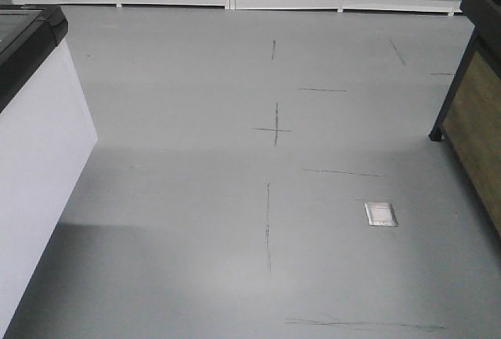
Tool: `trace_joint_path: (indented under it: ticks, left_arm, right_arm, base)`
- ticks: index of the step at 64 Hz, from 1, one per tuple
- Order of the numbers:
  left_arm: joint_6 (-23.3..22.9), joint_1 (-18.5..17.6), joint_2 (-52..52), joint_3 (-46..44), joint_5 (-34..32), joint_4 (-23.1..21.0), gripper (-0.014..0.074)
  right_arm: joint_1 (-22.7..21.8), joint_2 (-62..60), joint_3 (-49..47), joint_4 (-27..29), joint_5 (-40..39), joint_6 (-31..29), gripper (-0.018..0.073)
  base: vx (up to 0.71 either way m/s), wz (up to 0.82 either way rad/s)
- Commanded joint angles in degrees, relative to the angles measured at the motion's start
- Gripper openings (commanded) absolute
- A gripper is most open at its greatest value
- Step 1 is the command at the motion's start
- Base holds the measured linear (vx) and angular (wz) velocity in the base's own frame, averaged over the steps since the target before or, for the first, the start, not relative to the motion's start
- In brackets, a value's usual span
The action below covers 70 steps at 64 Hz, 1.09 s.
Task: Pick three apples into basket with both arms
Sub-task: 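Drive the base forward across the grey floor toward the fruit tables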
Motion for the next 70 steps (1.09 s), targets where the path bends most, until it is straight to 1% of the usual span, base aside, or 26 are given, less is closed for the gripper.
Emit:
trace_joint_path:
  ticks: [1, 41, 70]
  left_arm:
    - [-0.3, -0.1, -0.8, 0.1, -4.2, -0.5, -0.0007]
    - [-0.3, -0.1, -0.8, 0.1, -4.2, -0.5, -0.0007]
    - [-0.3, -0.1, -0.8, 0.1, -4.2, -0.5, -0.0007]
  right_arm:
    - [0.0, -0.8, 0.8, -0.4, -4.2, 0.0, -0.0008]
    - [0.0, -0.8, 0.8, -0.4, -4.2, 0.0, -0.0008]
    - [0.0, -0.8, 0.8, -0.4, -4.2, 0.0, -0.0008]
  base:
    - [0.08, 0.1]
    - [0.05, 0.0]
    - [0.11, -0.06]
